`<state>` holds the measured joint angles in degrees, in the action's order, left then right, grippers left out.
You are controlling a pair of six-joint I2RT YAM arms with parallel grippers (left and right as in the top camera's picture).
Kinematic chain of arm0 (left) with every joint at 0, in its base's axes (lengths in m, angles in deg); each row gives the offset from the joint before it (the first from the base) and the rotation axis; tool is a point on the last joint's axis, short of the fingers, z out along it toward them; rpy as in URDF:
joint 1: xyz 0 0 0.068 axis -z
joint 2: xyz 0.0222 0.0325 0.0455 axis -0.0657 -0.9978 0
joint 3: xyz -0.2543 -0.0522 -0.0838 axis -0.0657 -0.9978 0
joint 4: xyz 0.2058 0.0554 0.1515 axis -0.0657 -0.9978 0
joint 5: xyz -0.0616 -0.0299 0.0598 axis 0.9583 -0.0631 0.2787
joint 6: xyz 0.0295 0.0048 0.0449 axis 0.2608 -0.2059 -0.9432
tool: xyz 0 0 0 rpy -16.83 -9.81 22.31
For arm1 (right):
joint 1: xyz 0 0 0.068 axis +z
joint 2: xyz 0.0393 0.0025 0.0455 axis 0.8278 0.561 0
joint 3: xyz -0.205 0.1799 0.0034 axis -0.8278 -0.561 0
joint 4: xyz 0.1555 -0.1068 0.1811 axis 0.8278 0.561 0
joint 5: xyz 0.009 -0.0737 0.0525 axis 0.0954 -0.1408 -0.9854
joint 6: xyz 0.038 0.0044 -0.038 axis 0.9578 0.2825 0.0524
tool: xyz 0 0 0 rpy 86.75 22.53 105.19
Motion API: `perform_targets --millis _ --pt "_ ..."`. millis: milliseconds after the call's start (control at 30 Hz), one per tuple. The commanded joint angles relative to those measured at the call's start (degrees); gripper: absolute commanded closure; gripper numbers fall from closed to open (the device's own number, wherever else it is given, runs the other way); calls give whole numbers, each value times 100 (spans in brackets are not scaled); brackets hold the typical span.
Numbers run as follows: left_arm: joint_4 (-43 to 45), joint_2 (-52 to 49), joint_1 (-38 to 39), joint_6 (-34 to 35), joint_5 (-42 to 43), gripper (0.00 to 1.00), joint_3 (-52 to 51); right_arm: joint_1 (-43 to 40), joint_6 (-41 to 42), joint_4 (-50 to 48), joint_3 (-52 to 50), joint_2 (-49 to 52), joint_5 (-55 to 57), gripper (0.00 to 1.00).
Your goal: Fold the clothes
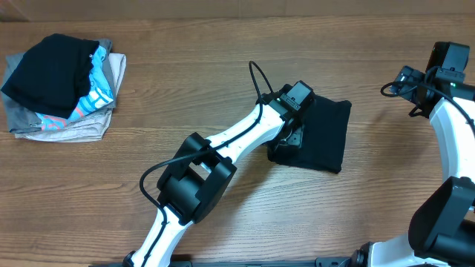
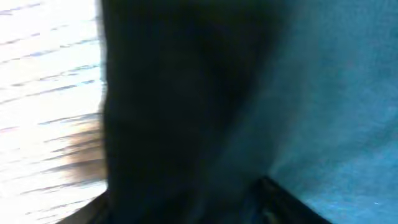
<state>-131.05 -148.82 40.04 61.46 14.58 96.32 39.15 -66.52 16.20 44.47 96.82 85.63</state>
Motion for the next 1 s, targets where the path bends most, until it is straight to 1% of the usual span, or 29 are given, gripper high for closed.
perform_targets --millis 0,100,167,200,267,300,467,533,667,733,833,867,933,967 --pt "-214 -350 -17 -13 -116 48 -111 11 -15 -28 -4 7 48 0" --pt "-275 -350 -31 -28 -118 59 -111 11 -13 -31 -4 7 48 0" --pt "-269 -350 -31 -162 -116 66 -111 11 -15 -31 -4 7 48 0" --pt "-267 -350 -31 -238 -107 72 -111 11 -15 -31 -4 7 48 0" --pt "-264 -350 -31 -339 -111 91 -111 11 -15 -31 -4 7 48 0" --pt "-251 -350 -35 -411 -111 96 -103 11 -15 -31 -4 7 48 0" --pt "-328 -337 -98 -968 -195 96 144 11 -15 -31 -4 7 48 0" --pt "-470 -326 -120 -981 -483 96 317 11 -15 -28 -4 7 48 0" --pt "-918 -299 -142 -992 -1362 96 866 11 -15 -31 -4 7 48 0" --pt "-1071 -299 -142 -1097 -1445 96 1126 11 -15 -31 -4 7 48 0" --pt "-1270 -299 -140 -1084 -1331 95 1353 11 -13 -31 -4 7 48 0" --pt "-1314 -299 -140 -1084 -1182 91 1366 11 -13 -31 -4 7 48 0" --pt "-1451 -306 -146 -1032 -852 79 1360 11 -15 -28 -4 7 48 0" --pt "-1563 -308 -157 -951 -745 69 1349 11 -15 -31 -4 7 48 0"
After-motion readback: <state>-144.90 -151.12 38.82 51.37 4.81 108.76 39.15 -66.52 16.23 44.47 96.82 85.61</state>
